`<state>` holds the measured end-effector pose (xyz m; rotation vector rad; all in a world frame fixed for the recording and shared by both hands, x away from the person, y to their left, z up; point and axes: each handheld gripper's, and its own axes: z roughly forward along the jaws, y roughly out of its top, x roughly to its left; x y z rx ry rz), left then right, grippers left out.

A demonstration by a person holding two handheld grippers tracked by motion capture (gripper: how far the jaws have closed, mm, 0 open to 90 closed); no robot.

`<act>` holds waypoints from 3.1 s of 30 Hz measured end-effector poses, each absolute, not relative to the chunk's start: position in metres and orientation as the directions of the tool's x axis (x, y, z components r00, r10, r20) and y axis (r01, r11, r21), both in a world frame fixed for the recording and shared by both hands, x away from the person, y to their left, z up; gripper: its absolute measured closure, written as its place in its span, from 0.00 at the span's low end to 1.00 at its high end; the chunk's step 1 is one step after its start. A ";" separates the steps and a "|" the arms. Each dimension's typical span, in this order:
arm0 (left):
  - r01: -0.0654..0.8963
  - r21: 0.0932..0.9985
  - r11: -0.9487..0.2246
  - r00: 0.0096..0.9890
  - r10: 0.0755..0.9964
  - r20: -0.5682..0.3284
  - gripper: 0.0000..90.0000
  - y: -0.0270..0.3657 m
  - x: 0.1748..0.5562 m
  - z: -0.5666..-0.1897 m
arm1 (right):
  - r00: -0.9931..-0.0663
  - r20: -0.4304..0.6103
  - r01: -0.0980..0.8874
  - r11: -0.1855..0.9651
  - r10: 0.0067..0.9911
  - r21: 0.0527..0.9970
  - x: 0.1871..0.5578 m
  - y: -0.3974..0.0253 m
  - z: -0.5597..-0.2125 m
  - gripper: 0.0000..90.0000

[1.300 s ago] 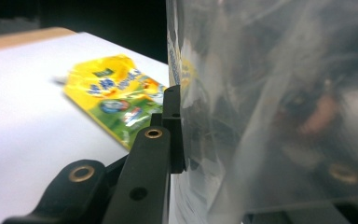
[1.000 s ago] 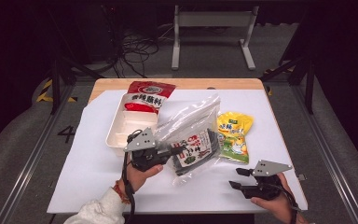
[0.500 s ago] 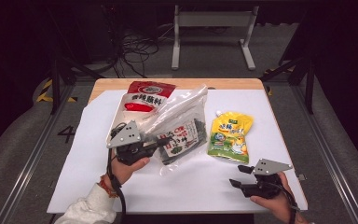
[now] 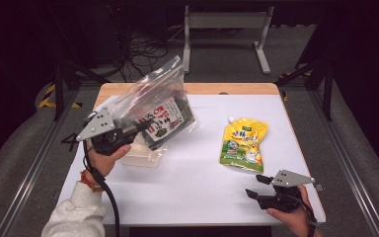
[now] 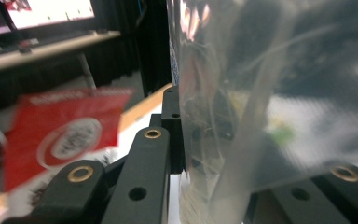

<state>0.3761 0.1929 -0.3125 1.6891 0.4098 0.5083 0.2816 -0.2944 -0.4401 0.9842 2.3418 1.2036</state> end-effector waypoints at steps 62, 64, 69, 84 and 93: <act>0.144 0.807 -0.573 0.863 0.472 0.181 0.89 0.232 0.454 -0.307 | -0.753 0.036 0.454 0.479 0.658 0.751 0.286 -0.283 -0.455 0.38; 0.143 0.795 -0.590 0.854 0.479 0.201 0.89 0.226 0.455 -0.311 | -0.755 0.032 0.450 0.481 0.655 0.752 0.285 -0.282 -0.454 0.37; 0.126 0.814 -0.568 0.851 0.483 0.206 0.89 0.217 0.452 -0.322 | -0.753 0.034 0.450 0.476 0.657 0.756 0.285 -0.283 -0.454 0.37; 0.160 0.928 -0.336 0.834 0.548 0.055 0.90 0.235 0.453 -0.364 | -0.755 0.032 0.445 0.477 0.655 0.758 0.285 -0.281 -0.453 0.37; 0.175 0.946 -0.274 0.828 0.560 0.009 0.90 0.246 0.452 -0.380 | -0.755 0.034 0.447 0.477 0.654 0.756 0.285 -0.281 -0.453 0.37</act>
